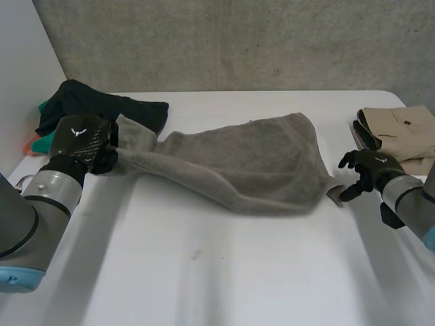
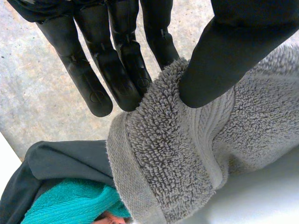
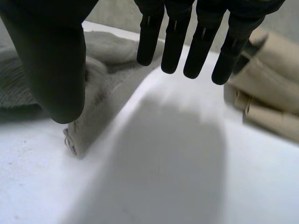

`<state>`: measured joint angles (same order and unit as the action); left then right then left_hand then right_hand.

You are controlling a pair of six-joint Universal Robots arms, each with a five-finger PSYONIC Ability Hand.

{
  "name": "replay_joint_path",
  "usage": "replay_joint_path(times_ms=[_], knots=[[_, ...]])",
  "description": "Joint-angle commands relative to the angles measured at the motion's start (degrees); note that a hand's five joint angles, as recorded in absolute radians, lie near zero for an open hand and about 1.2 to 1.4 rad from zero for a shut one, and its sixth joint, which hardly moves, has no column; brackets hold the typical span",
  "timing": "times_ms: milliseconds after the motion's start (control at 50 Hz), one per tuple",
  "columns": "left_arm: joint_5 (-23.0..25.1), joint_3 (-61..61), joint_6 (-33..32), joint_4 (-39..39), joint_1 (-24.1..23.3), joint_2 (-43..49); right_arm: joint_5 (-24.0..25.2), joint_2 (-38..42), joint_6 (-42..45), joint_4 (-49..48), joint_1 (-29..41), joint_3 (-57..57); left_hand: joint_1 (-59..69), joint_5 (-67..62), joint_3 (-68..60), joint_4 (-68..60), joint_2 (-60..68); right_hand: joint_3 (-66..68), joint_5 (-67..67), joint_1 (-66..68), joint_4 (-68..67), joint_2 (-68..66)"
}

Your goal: Fold the laundry.

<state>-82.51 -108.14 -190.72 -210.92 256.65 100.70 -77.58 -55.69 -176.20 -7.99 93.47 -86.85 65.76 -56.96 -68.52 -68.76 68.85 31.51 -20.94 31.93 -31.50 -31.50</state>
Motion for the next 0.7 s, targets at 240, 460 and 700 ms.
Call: replay_joint_path(times_ms=[240,460,700], knots=[[0.15,-0.93,1.58,4.9,1.04,-4.02,4.89,4.72,-8.11,6.49,-1.62,5.47,14.24,-13.04,-11.48,-11.24,11.15,6.42,-6.99,6.0,-6.43,-6.43],[0.33,-0.76,1.58,5.34,1.4,-4.81,5.6,4.28,-8.02,6.58,0.22,4.32,14.24,-13.04,-11.48,-11.24,11.15,4.56,-5.14,4.15,-4.57,-4.57],[0.33,-0.76,1.58,6.75,1.48,-4.81,3.67,6.73,-8.64,5.79,4.35,7.13,14.24,-13.04,-11.48,-11.24,11.15,15.95,-16.53,15.54,-15.97,-15.97]])
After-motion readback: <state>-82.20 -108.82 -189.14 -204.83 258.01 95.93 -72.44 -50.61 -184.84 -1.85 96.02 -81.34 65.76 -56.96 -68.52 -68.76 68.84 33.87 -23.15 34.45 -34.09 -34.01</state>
